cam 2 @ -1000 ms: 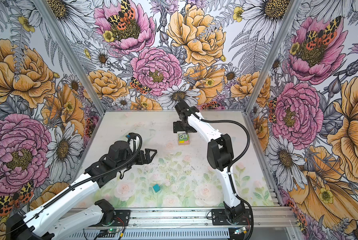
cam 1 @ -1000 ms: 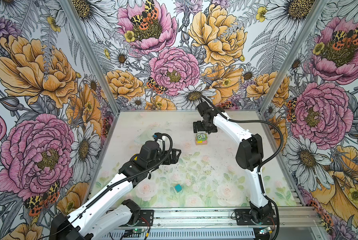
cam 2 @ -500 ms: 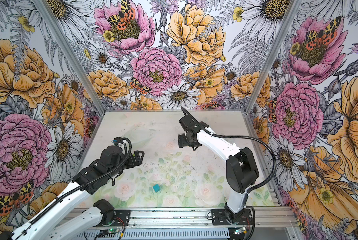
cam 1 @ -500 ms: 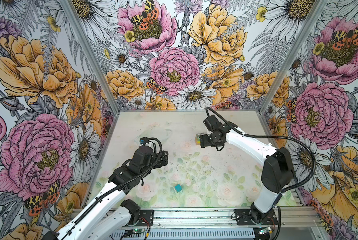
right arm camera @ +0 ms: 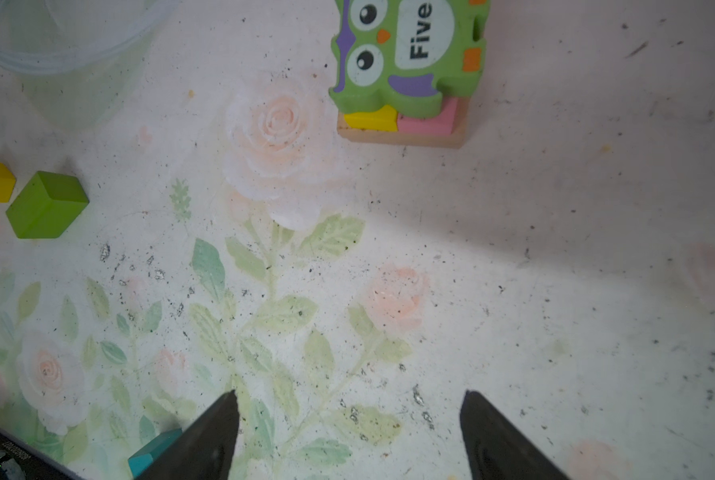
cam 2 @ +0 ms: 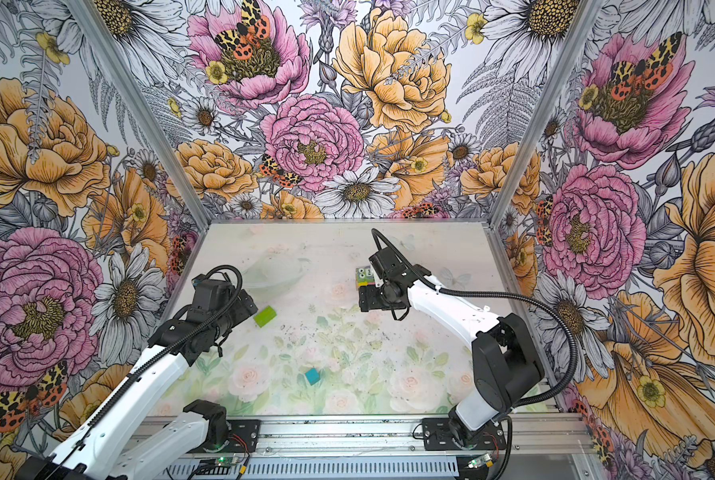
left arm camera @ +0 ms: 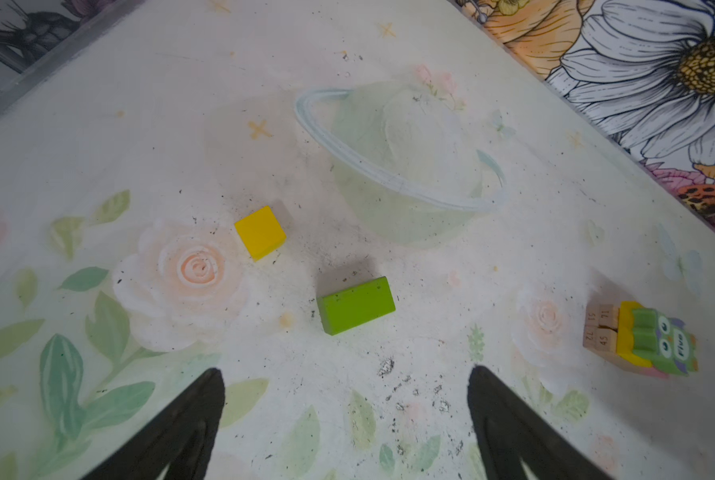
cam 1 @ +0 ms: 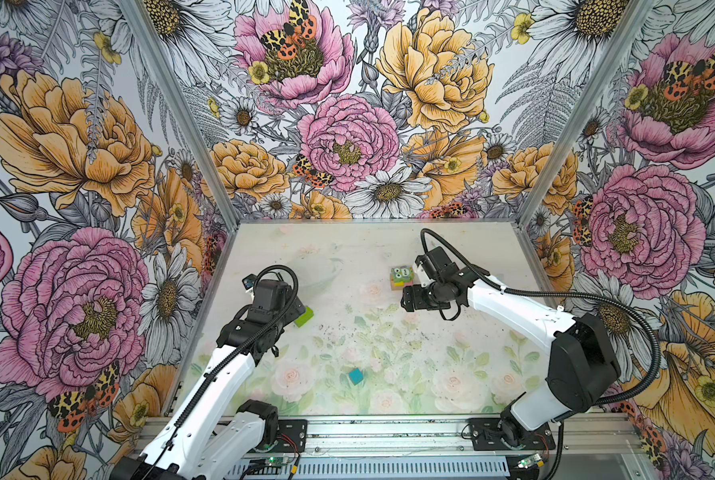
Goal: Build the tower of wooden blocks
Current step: 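Raise the right gripper away while the left gripper moves over the yellow cube, then close the left gripper on the yellow cube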
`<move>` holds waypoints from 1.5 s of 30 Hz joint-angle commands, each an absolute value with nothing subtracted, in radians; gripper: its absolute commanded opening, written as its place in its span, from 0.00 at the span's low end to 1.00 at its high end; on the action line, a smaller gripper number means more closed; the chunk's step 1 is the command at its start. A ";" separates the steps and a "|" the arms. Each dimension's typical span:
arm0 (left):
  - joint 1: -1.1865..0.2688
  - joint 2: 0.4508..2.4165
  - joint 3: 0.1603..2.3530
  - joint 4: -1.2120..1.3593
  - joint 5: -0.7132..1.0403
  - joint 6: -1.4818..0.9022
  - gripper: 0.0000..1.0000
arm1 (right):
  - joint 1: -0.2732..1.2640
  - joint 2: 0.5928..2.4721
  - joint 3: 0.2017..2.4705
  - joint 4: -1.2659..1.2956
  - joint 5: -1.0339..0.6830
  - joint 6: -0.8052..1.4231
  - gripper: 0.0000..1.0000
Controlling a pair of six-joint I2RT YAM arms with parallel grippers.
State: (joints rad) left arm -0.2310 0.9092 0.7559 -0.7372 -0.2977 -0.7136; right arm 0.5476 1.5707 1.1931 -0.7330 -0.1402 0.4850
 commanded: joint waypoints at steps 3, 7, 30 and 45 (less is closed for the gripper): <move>-0.129 0.972 0.712 -0.719 -0.309 -0.748 0.91 | 0.552 1.513 1.196 -0.690 -0.179 0.486 1.00; -0.050 1.062 0.680 -0.656 -0.283 -0.752 0.87 | 0.558 1.498 1.207 -0.690 -0.181 0.489 1.00; -0.001 1.411 0.794 -0.499 -0.259 -0.767 0.79 | 0.554 1.561 1.250 -0.691 -0.191 0.476 1.00; 0.008 1.527 0.826 -0.456 -0.237 -0.770 0.66 | 0.548 1.571 1.261 -0.693 -0.191 0.485 1.00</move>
State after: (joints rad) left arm -0.0029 1.5143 0.8047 -0.4881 -0.2581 -0.7609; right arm 0.5503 1.5604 1.2346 -0.7124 -0.1818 0.4808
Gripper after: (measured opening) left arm 0.668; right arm 0.996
